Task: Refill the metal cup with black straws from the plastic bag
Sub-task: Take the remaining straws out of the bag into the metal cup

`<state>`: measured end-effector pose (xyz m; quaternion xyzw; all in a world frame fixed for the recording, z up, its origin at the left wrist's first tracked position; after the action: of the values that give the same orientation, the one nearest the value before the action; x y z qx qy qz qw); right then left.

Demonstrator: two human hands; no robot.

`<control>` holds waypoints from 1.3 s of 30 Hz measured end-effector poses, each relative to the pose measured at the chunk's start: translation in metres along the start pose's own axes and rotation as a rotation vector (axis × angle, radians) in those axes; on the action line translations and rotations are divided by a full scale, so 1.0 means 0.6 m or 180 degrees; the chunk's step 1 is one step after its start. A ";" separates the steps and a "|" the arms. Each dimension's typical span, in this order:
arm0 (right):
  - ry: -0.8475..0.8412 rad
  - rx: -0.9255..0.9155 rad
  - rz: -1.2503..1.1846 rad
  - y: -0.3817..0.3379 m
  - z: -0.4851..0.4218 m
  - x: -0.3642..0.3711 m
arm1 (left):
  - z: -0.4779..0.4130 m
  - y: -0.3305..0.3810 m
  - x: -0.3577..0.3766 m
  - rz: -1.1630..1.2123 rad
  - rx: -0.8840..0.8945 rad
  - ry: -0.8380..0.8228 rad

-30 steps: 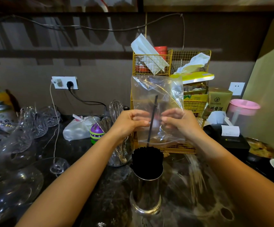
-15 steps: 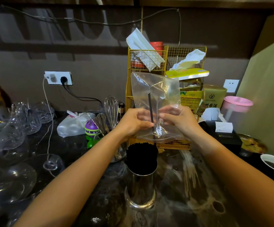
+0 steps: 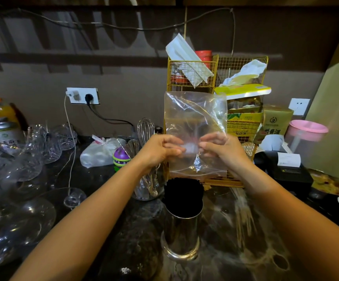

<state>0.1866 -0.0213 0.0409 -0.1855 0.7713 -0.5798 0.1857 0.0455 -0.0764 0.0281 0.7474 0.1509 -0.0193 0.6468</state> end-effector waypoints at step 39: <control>-0.0672 0.0620 0.2650 0.362 0.190 0.310 | 0.360 -0.425 -0.128 -0.2190 -0.1733 0.1539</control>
<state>0.0677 -0.1524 -0.2113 0.1012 0.6989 -0.5033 0.4979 -0.0557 -0.2718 -0.2349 0.4415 0.5337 -0.0177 0.7210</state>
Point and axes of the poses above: each hand's wrist, its own z-axis away from the middle knuckle, its own x-axis out of the palm, y = z × x, the point moved 10 cm from there along -z, towards the middle knuckle, and after that the axes turned 1 degree about z, right-handed, at the moved point
